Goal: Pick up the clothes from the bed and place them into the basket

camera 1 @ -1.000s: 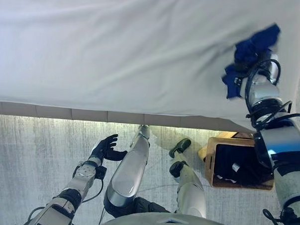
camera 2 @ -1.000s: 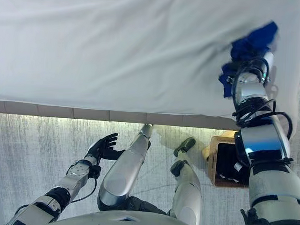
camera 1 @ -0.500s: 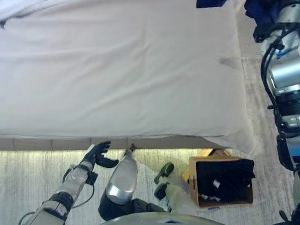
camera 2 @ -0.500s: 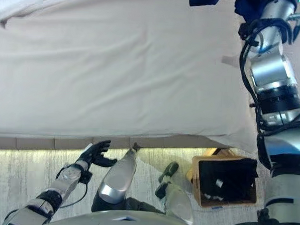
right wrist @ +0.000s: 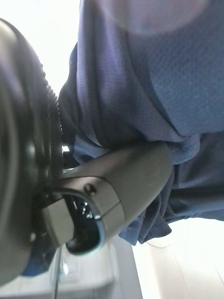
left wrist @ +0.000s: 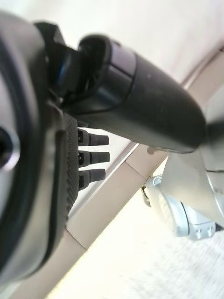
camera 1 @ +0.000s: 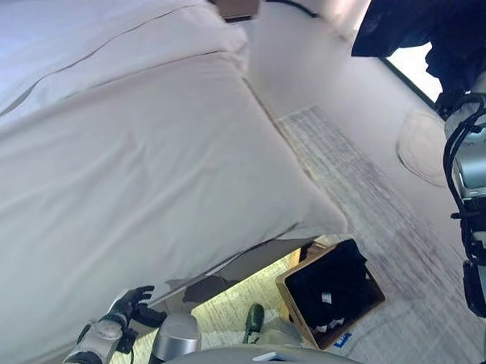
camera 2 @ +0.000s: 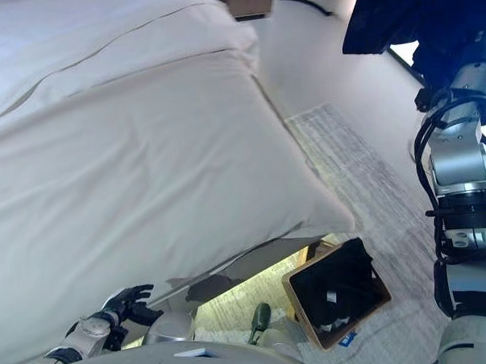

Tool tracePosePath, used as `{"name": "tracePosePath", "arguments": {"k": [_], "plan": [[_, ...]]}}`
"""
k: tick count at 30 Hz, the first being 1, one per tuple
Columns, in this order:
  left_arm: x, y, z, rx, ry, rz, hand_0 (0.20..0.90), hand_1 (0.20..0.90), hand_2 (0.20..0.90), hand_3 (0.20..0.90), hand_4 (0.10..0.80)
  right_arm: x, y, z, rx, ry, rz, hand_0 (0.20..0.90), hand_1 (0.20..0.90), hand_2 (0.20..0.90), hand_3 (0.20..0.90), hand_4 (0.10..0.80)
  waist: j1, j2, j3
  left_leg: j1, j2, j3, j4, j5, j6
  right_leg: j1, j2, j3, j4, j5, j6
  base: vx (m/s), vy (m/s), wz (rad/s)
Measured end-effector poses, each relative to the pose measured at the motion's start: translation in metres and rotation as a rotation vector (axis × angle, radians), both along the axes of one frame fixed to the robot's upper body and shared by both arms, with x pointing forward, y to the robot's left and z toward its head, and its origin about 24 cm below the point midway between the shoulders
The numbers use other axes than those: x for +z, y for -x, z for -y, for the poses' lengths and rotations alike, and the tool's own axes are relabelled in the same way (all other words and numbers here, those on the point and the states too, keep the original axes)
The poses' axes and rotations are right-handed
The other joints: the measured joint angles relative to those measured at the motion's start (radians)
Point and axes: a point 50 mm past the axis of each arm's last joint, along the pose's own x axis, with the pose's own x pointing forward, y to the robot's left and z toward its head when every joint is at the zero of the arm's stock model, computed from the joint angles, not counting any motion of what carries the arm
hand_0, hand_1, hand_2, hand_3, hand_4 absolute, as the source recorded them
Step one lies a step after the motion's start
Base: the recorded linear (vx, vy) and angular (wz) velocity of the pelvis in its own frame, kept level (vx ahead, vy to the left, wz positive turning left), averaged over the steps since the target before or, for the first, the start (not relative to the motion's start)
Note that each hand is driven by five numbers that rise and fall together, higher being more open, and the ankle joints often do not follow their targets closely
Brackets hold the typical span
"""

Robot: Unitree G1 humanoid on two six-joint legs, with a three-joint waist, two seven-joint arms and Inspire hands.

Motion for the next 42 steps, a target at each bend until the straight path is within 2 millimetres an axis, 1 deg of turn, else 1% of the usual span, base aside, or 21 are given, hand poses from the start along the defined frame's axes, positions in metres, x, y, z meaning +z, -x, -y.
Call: {"name": "tracePosePath", "arguments": {"k": [2, 3, 7, 9, 10, 11, 13, 14, 15, 16, 18, 21, 24, 26, 28, 31, 36, 37, 39, 41, 42], "plan": [[-0.002, 0.000, 0.004, -0.009, 0.006, -0.013, 0.900, 0.900, 0.900, 0.900, 0.800, -0.007, 0.000, 0.013, -0.047, -0.007, -0.041, 0.300, 0.300, 0.300, 0.200, 0.100, -0.016, 0.017, -0.009, 0.011, 0.000, 0.018, -0.007, 0.001, 0.001, -0.002, 0.001, 0.019, 0.000, 0.004, 0.003, 0.018, -0.048, -0.32], [-0.002, -0.004, 0.007, -0.020, 0.010, -0.008, 0.900, 0.900, 0.900, 0.900, 0.800, -0.013, 0.001, 0.021, -0.066, -0.007, -0.085, 0.300, 0.300, 0.300, 0.200, 0.100, -0.033, 0.028, -0.015, 0.017, 0.001, 0.027, -0.007, 0.000, 0.002, -0.001, 0.003, 0.029, -0.001, 0.004, 0.003, 0.044, -0.069, -0.24], [-0.002, -0.011, 0.016, -0.073, 0.025, -0.013, 0.900, 0.900, 0.900, 0.900, 0.800, -0.033, 0.005, 0.036, -0.071, -0.045, -0.184, 0.300, 0.300, 0.300, 0.200, 0.100, -0.061, 0.056, -0.030, 0.026, 0.007, 0.046, -0.007, -0.003, 0.007, -0.002, 0.010, 0.048, -0.001, 0.004, 0.003, 0.050, -0.061, -0.16], [-0.002, -0.019, 0.024, -0.108, 0.040, -0.006, 0.900, 0.900, 0.900, 0.900, 0.800, -0.053, 0.008, 0.043, -0.053, -0.079, -0.275, 0.300, 0.300, 0.300, 0.200, 0.100, -0.081, 0.070, -0.038, 0.033, 0.012, 0.056, -0.007, -0.005, 0.008, -0.001, 0.017, 0.063, -0.001, 0.004, 0.003, 0.078, -0.076, -0.14], [-0.002, -0.021, 0.026, -0.115, 0.044, -0.002, 0.900, 0.900, 0.900, 0.900, 0.800, -0.058, 0.009, 0.044, -0.050, -0.085, -0.300, 0.300, 0.300, 0.300, 0.200, 0.100, -0.087, 0.072, -0.039, 0.034, 0.013, 0.059, -0.007, -0.006, 0.009, -0.002, 0.019, 0.066, -0.001, 0.004, 0.003, 0.072, -0.073, -0.12], [-0.001, -0.025, 0.029, -0.134, 0.052, 0.005, 0.900, 0.900, 0.900, 0.900, 0.800, -0.069, 0.011, 0.047, -0.047, -0.093, -0.343, 0.300, 0.300, 0.300, 0.200, 0.100, -0.090, 0.075, -0.041, 0.035, 0.015, 0.063, -0.007, -0.006, 0.010, -0.002, 0.022, 0.071, -0.001, 0.005, 0.002, 0.059, -0.069, -0.12], [0.001, -0.033, 0.036, -0.151, 0.074, 0.028, 0.900, 0.900, 0.900, 0.900, 0.800, -0.096, 0.018, 0.050, -0.046, -0.129, -0.443, 0.300, 0.300, 0.300, 0.200, 0.100, -0.105, 0.079, -0.043, 0.037, 0.020, 0.067, -0.007, -0.007, 0.011, -0.003, 0.027, 0.075, -0.001, 0.005, 0.002, 0.065, -0.106, -0.10], [0.001, -0.037, 0.041, -0.155, 0.087, 0.040, 0.900, 0.900, 0.900, 0.900, 0.800, -0.114, 0.022, 0.052, -0.052, -0.154, -0.502, 0.300, 0.300, 0.300, 0.200, 0.100, -0.111, 0.082, -0.045, 0.037, 0.022, 0.069, -0.007, -0.007, 0.011, -0.003, 0.029, 0.079, -0.001, 0.006, 0.001, 0.053, -0.118, -0.07], [0.001, -0.039, 0.044, -0.159, 0.094, 0.044, 0.900, 0.900, 0.900, 0.900, 0.800, -0.126, 0.025, 0.052, -0.058, -0.180, -0.526, 0.300, 0.300, 0.300, 0.200, 0.100, -0.114, 0.083, -0.045, 0.039, 0.023, 0.071, -0.007, -0.007, 0.011, -0.003, 0.031, 0.082, -0.001, 0.006, 0.001, 0.045, -0.124, -0.12], [0.001, -0.041, 0.050, -0.173, 0.105, 0.051, 0.900, 0.900, 0.900, 0.900, 0.800, -0.147, 0.030, 0.051, -0.072, -0.233, -0.574, 0.300, 0.300, 0.300, 0.200, 0.100, -0.115, 0.084, -0.045, 0.041, 0.026, 0.074, -0.007, -0.007, 0.011, -0.005, 0.035, 0.089, -0.001, 0.007, 0.000, 0.038, -0.138, -0.12], [0.002, -0.044, 0.057, -0.217, 0.117, 0.064, 0.900, 0.900, 0.900, 0.900, 0.800, -0.175, 0.038, 0.051, -0.097, -0.286, -0.654, 0.300, 0.300, 0.300, 0.200, 0.100, -0.114, 0.087, -0.045, 0.037, 0.029, 0.077, -0.007, -0.007, 0.011, -0.011, 0.038, 0.093, -0.001, 0.008, -0.003, 0.008, -0.149, -0.09], [0.001, -0.043, 0.062, -0.251, 0.119, 0.059, 0.900, 0.900, 0.900, 0.900, 0.800, -0.208, 0.048, 0.049, -0.135, -0.354, -0.737, 0.300, 0.300, 0.300, 0.200, 0.100, -0.112, 0.093, -0.040, 0.018, 0.033, 0.077, -0.007, -0.007, 0.011, -0.035, 0.042, 0.093, 0.000, 0.014, -0.010, -0.125, -0.105, -0.04], [0.001, -0.046, 0.066, -0.281, 0.113, 0.064, 0.900, 0.900, 0.900, 0.900, 0.800, -0.217, 0.054, 0.054, -0.204, -0.365, -0.739, 0.300, 0.300, 0.300, 0.200, 0.100, -0.111, 0.123, -0.011, -0.037, 0.029, 0.072, 0.014, -0.006, 0.012, -0.083, 0.038, 0.092, 0.018, 0.018, -0.012, -0.222, -0.049, 0.02], [0.003, -0.050, 0.064, -0.276, 0.100, 0.082, 0.900, 0.900, 0.900, 0.900, 0.800, -0.217, 0.055, 0.057, -0.243, -0.363, -0.725, 0.300, 0.300, 0.300, 0.200, 0.100, -0.111, 0.136, 0.029, -0.065, 0.028, 0.066, 0.029, -0.002, 0.014, -0.110, 0.036, 0.091, 0.037, 0.021, -0.011, -0.099, -0.027, 0.09], [0.008, -0.062, 0.064, -0.249, 0.096, 0.134, 0.900, 0.900, 0.900, 0.900, 0.800, -0.221, 0.058, 0.062, -0.292, -0.368, -0.723, 0.300, 0.300, 0.300, 0.200, 0.100, -0.110, 0.158, 0.097, -0.085, 0.028, 0.056, 0.041, -0.002, 0.015, -0.133, 0.035, 0.086, 0.057, 0.020, -0.012, -0.006, -0.041, 0.08], [0.013, -0.069, 0.062, -0.216, 0.104, 0.181, 0.900, 0.900, 0.900, 0.900, 0.800, -0.238, 0.065, 0.062, -0.330, -0.402, -0.762, 0.300, 0.300, 0.300, 0.200, 0.100, -0.111, 0.184, 0.160, -0.090, 0.033, 0.052, 0.040, 0.001, 0.012, -0.140, 0.038, 0.080, 0.058, 0.020, -0.011, -0.058, -0.074, 0.01], [0.026, -0.095, 0.064, -0.230, 0.107, 0.252, 0.900, 0.900, 0.900, 0.900, 0.800, -0.257, 0.083, 0.075, -0.421, -0.470, -0.798, 0.300, 0.300, 0.300, 0.200, 0.100, -0.106, 0.230, 0.233, -0.161, 0.034, 0.025, 0.063, 0.018, 0.007, -0.201, 0.036, 0.057, 0.088, 0.020, -0.012, -0.055, -0.071, 0.12], [0.027, -0.097, 0.065, -0.231, 0.108, 0.261, 0.900, 0.900, 0.900, 0.900, 0.800, -0.259, 0.083, 0.076, -0.427, -0.482, -0.797, 0.300, 0.300, 0.300, 0.200, 0.100, -0.105, 0.233, 0.249, -0.165, 0.035, 0.023, 0.072, 0.019, 0.006, -0.208, 0.036, 0.057, 0.100, 0.020, -0.012, -0.025, -0.060, 0.04], [0.033, -0.105, 0.067, -0.247, 0.117, 0.299, 0.900, 0.900, 0.900, 0.900, 0.800, -0.261, 0.080, 0.073, -0.423, -0.512, -0.779, 0.300, 0.300, 0.300, 0.200, 0.100, -0.106, 0.243, 0.287, -0.186, 0.034, 0.014, 0.092, 0.019, 0.006, -0.234, 0.034, 0.054, 0.138, 0.004, -0.028, -0.062, -0.129, 0.04], [0.042, -0.116, 0.068, -0.274, 0.120, 0.355, 0.900, 0.900, 0.900, 0.900, 0.800, -0.259, 0.073, 0.067, -0.404, -0.524, -0.754, 0.300, 0.300, 0.300, 0.200, 0.100, -0.105, 0.245, 0.315, -0.230, 0.031, 0.004, 0.121, 0.018, 0.006, -0.287, 0.028, 0.050, 0.190, -0.016, -0.032, -0.119, -0.135, 0.09], [0.047, -0.122, 0.069, -0.289, 0.120, 0.380, 0.900, 0.900, 0.900, 0.900, 0.800, -0.257, 0.068, 0.064, -0.395, -0.530, -0.741, 0.340, 0.340, 0.340, 0.247, 0.147, -0.102, 0.246, 0.321, -0.266, 0.029, 0.003, 0.143, 0.018, 0.006, -0.333, 0.026, 0.051, 0.231, -0.020, -0.033, -0.105, -0.088, 0.07]]}}
